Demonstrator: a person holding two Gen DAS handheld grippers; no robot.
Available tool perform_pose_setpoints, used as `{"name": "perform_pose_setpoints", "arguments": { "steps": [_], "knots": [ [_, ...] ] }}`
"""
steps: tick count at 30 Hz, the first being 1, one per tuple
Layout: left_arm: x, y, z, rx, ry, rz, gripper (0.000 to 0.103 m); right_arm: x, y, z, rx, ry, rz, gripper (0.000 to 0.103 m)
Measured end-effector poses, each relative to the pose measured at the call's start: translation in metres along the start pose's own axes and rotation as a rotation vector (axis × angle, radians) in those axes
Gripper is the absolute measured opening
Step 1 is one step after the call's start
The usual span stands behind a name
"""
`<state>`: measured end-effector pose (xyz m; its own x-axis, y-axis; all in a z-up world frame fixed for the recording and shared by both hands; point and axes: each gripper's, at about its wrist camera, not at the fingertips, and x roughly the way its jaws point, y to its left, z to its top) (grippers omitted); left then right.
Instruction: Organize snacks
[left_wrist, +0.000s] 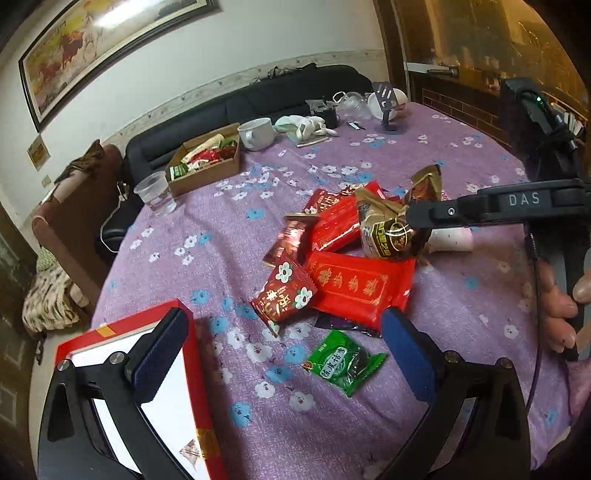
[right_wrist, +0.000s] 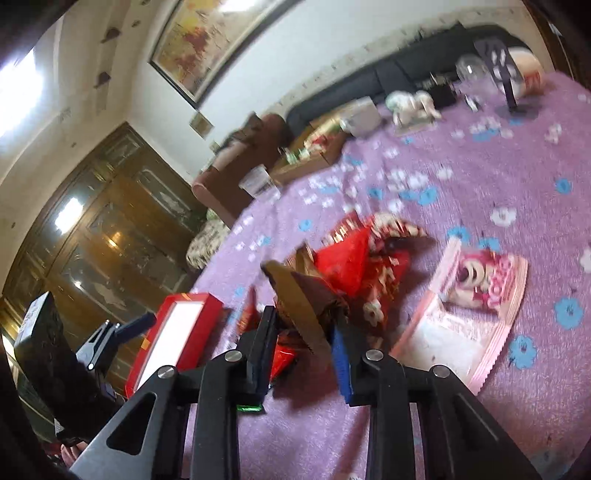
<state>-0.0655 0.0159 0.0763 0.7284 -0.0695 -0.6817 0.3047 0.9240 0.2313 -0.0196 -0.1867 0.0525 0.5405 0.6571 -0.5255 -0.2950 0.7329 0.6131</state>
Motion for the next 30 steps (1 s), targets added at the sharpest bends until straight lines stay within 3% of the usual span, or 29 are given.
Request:
{"name": "perform_pose_setpoints", "arguments": {
  "steps": [2,6,8,13,19,22,30],
  "knots": [
    [-0.001,-0.001,-0.005,0.024,0.003,0.001,0.103,-0.001,-0.002,0.003,0.029,0.008,0.012,0.032],
    [-0.002,-0.001,-0.009,0.049,0.009,0.002,0.103,0.004,-0.002,0.004,0.028,0.014,0.011,0.048],
    [0.000,0.003,-0.010,0.043,0.023,-0.010,0.103,0.012,-0.001,0.001,0.019,0.029,-0.013,0.049],
    [0.008,0.009,-0.010,0.033,0.069,-0.033,0.103,0.031,-0.008,-0.004,0.040,0.067,-0.042,0.049],
    [0.007,-0.002,-0.008,0.010,0.086,-0.094,0.103,0.030,-0.006,-0.002,0.031,0.017,-0.020,0.034],
    [0.018,-0.008,-0.004,-0.064,0.159,-0.127,0.103,0.019,-0.001,0.001,0.019,-0.037,-0.031,0.034],
    [0.056,-0.006,0.011,-0.406,0.377,-0.222,0.103,-0.027,-0.021,0.013,0.135,-0.217,-0.017,0.034]
  ]
}}
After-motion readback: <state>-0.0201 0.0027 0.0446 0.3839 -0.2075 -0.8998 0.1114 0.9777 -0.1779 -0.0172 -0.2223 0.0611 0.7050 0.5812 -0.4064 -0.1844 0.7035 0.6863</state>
